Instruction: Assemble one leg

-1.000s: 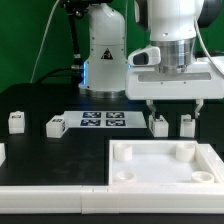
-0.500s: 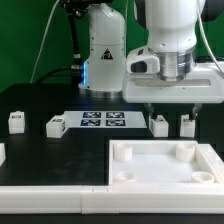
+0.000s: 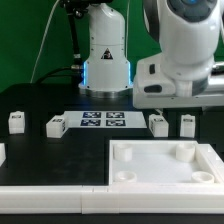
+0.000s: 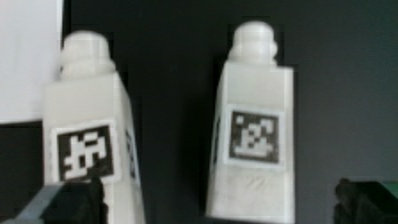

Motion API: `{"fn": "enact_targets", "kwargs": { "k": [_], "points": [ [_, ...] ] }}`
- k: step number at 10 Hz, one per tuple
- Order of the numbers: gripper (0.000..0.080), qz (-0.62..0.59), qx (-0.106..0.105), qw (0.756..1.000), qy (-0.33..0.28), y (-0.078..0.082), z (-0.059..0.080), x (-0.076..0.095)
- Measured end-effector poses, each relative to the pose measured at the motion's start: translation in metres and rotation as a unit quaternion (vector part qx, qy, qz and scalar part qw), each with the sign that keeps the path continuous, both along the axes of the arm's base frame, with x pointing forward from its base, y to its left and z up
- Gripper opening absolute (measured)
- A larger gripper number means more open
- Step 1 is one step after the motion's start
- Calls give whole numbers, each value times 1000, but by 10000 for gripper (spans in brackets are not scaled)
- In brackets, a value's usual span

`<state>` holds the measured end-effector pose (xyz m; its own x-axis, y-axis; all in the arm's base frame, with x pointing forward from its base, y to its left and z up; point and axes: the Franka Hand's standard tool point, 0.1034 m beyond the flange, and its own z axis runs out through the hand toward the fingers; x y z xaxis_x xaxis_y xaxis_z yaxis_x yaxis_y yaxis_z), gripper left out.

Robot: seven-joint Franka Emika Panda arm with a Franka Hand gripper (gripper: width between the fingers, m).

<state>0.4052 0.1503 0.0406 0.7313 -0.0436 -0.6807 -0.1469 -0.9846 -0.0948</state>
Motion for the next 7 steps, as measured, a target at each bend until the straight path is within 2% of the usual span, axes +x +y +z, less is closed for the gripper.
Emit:
{"fn": "enact_targets", "kwargs": {
  "k": [1, 2, 4, 7],
  "points": [
    [649, 3, 2, 999, 36, 2, -2, -4],
    [649, -7, -7, 999, 42, 3, -7, -5],
    [649, -33, -34, 997, 57, 0, -15, -17],
    [649, -36, -47, 996, 63, 8, -16, -22]
  ]
}}
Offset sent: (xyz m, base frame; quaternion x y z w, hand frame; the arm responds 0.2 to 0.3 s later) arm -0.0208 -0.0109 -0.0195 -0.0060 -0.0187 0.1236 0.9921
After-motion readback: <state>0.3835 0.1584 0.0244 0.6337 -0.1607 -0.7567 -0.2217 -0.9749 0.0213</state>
